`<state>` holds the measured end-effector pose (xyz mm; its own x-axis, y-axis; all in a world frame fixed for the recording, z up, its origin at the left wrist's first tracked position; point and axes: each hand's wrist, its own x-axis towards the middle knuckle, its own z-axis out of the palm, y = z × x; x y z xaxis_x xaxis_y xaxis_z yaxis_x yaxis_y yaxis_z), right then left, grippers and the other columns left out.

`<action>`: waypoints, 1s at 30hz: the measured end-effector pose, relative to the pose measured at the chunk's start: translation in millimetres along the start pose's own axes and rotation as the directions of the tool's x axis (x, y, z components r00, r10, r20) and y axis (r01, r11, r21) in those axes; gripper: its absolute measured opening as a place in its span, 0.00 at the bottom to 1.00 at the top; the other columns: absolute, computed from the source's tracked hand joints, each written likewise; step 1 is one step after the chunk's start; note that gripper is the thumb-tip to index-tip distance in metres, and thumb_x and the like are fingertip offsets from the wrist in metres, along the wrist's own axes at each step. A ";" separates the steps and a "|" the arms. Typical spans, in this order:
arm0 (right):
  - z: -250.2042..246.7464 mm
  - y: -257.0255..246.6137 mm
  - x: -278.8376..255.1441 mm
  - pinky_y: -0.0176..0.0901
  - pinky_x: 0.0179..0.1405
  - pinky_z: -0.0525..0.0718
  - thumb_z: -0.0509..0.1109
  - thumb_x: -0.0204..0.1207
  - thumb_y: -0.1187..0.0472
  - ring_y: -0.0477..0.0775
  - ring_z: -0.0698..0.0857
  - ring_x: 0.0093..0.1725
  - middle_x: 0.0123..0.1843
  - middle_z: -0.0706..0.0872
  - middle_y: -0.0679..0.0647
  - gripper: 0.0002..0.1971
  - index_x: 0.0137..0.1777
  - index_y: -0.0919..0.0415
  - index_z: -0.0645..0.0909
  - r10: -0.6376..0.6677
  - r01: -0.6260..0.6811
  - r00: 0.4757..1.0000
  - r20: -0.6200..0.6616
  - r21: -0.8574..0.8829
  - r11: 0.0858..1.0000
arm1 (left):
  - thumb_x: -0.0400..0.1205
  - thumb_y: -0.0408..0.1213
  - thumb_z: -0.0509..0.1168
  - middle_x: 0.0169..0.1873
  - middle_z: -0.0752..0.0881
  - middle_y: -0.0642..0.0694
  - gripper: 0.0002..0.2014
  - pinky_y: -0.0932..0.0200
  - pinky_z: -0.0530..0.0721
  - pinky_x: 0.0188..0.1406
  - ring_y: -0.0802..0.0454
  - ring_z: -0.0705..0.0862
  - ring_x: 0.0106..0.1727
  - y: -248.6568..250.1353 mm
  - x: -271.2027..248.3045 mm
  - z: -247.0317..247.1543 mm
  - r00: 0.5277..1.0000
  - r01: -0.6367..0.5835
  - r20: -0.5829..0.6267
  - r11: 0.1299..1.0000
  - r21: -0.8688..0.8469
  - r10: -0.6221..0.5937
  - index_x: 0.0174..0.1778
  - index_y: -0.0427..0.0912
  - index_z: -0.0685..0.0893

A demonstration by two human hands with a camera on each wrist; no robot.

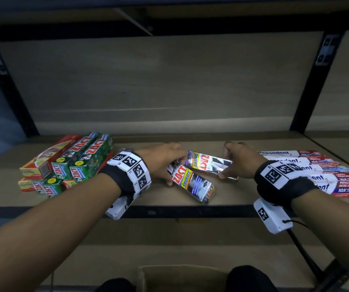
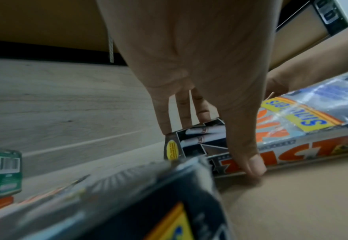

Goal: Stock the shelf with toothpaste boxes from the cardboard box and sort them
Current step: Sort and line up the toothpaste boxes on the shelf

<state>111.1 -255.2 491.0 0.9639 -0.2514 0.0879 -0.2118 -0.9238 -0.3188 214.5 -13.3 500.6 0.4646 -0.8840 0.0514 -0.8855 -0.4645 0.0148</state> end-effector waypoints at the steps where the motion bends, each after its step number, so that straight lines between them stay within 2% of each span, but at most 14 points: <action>1: -0.7 0.0 -0.9 0.47 0.49 0.82 0.90 0.53 0.54 0.56 0.83 0.50 0.50 0.83 0.52 0.26 0.37 0.49 0.73 -0.009 0.009 1.000 -0.005 0.015 1.000 | 0.59 0.43 0.84 0.49 0.75 0.52 0.29 0.48 0.79 0.48 0.50 0.76 0.50 0.1 -2.6 0.9 1.000 -0.003 -0.013 1.000 0.021 0.003 0.50 0.49 0.75; 3: -1.7 1.0 -1.1 0.46 0.47 0.83 0.88 0.57 0.60 0.54 0.85 0.49 0.46 0.86 0.50 0.20 0.35 0.51 0.76 -0.040 0.040 0.999 0.004 0.039 0.998 | 0.58 0.45 0.84 0.47 0.73 0.54 0.30 0.48 0.78 0.48 0.51 0.73 0.49 2.4 -7.0 1.4 1.000 -0.005 -0.023 0.998 0.056 0.006 0.47 0.52 0.72; 6: -1.2 2.9 -3.4 0.39 0.40 0.77 0.84 0.63 0.65 0.49 0.84 0.47 0.41 0.85 0.42 0.13 0.34 0.52 0.82 -0.084 0.083 0.996 0.034 0.027 0.996 | 0.56 0.47 0.84 0.47 0.76 0.55 0.31 0.50 0.76 0.46 0.51 0.73 0.51 2.0 -10.8 2.7 1.000 0.016 -0.019 0.997 0.079 -0.014 0.45 0.52 0.70; 10: -1.3 5.3 -7.2 0.42 0.49 0.81 0.84 0.64 0.66 0.50 0.84 0.51 0.48 0.86 0.46 0.16 0.45 0.53 0.81 -0.060 0.058 0.998 0.015 0.093 0.994 | 0.57 0.48 0.84 0.47 0.80 0.59 0.30 0.55 0.69 0.39 0.54 0.72 0.50 -6.6 -17.7 5.9 0.998 0.054 -0.019 0.998 0.026 -0.053 0.47 0.53 0.72; 12: -1.7 4.9 -8.2 0.41 0.48 0.80 0.85 0.64 0.65 0.49 0.84 0.50 0.49 0.87 0.48 0.19 0.51 0.52 0.82 -0.058 0.055 0.998 0.021 0.097 0.994 | 0.59 0.49 0.83 0.48 0.82 0.59 0.30 0.56 0.67 0.39 0.55 0.72 0.51 -8.7 -21.1 7.0 0.997 0.062 -0.037 0.998 0.011 -0.062 0.50 0.53 0.74; 16: -2.7 6.9 -8.4 0.39 0.46 0.78 0.84 0.65 0.64 0.48 0.86 0.51 0.50 0.88 0.47 0.20 0.54 0.50 0.84 -0.061 0.057 0.997 0.043 0.088 0.995 | 0.61 0.49 0.83 0.53 0.82 0.55 0.31 0.51 0.80 0.53 0.53 0.77 0.54 -5.0 -22.1 9.4 0.996 0.084 -0.026 0.996 -0.043 -0.086 0.57 0.54 0.78; 19: -7.1 7.8 -8.7 0.41 0.50 0.81 0.84 0.65 0.65 0.47 0.86 0.52 0.50 0.88 0.45 0.19 0.53 0.49 0.85 -0.049 0.043 0.996 0.069 0.093 0.995 | 0.60 0.53 0.83 0.54 0.82 0.56 0.31 0.49 0.82 0.55 0.54 0.79 0.54 2.1 -19.8 12.1 0.990 0.105 -0.082 0.991 -0.088 -0.112 0.56 0.54 0.78; 22: -10.9 8.9 -7.5 0.42 0.52 0.82 0.82 0.68 0.65 0.47 0.87 0.52 0.49 0.90 0.45 0.17 0.54 0.49 0.86 -0.045 0.034 0.995 0.094 0.111 0.993 | 0.63 0.51 0.83 0.53 0.81 0.54 0.30 0.48 0.82 0.55 0.54 0.79 0.53 12.6 -13.8 12.7 0.983 0.121 -0.122 0.982 -0.143 -0.138 0.57 0.51 0.78; 25: -14.7 6.2 -8.8 0.41 0.52 0.82 0.76 0.77 0.55 0.47 0.87 0.51 0.49 0.90 0.46 0.09 0.56 0.51 0.88 -0.060 0.049 0.993 0.098 0.112 0.992 | 0.67 0.45 0.81 0.54 0.80 0.50 0.27 0.50 0.80 0.56 0.50 0.79 0.55 24.9 -5.5 12.1 0.980 0.123 -0.141 0.983 -0.134 -0.142 0.58 0.46 0.78; 27: -17.6 2.6 -11.1 0.44 0.55 0.83 0.70 0.80 0.43 0.46 0.86 0.52 0.52 0.89 0.45 0.16 0.59 0.51 0.87 -0.056 0.043 0.989 0.138 0.096 0.994 | 0.68 0.45 0.81 0.58 0.78 0.49 0.29 0.52 0.79 0.58 0.49 0.78 0.59 31.4 -0.8 12.0 0.979 0.137 -0.138 0.984 -0.114 -0.153 0.63 0.46 0.77; 28: -19.1 1.8 -12.3 0.47 0.59 0.83 0.69 0.78 0.38 0.47 0.86 0.55 0.55 0.89 0.46 0.21 0.61 0.51 0.86 -0.053 0.042 0.985 0.164 0.074 0.996 | 0.69 0.45 0.81 0.61 0.77 0.48 0.32 0.53 0.78 0.59 0.49 0.78 0.61 33.0 1.1 12.3 0.978 0.147 -0.134 0.984 -0.106 -0.160 0.66 0.46 0.76; 30: -20.6 2.3 -15.5 0.49 0.67 0.81 0.74 0.69 0.32 0.49 0.84 0.61 0.62 0.86 0.46 0.32 0.68 0.50 0.82 -0.060 0.053 0.976 0.211 0.037 0.998 | 0.69 0.46 0.81 0.65 0.75 0.47 0.35 0.54 0.76 0.63 0.48 0.76 0.66 32.9 4.4 13.5 0.977 0.156 -0.131 0.983 -0.096 -0.168 0.70 0.47 0.75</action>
<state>92.3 -259.4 508.4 0.9871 -0.1291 -0.0947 -0.1544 -0.9244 -0.3488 187.5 -33.1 487.8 0.6012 -0.7789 0.1784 -0.7990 -0.5896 0.1182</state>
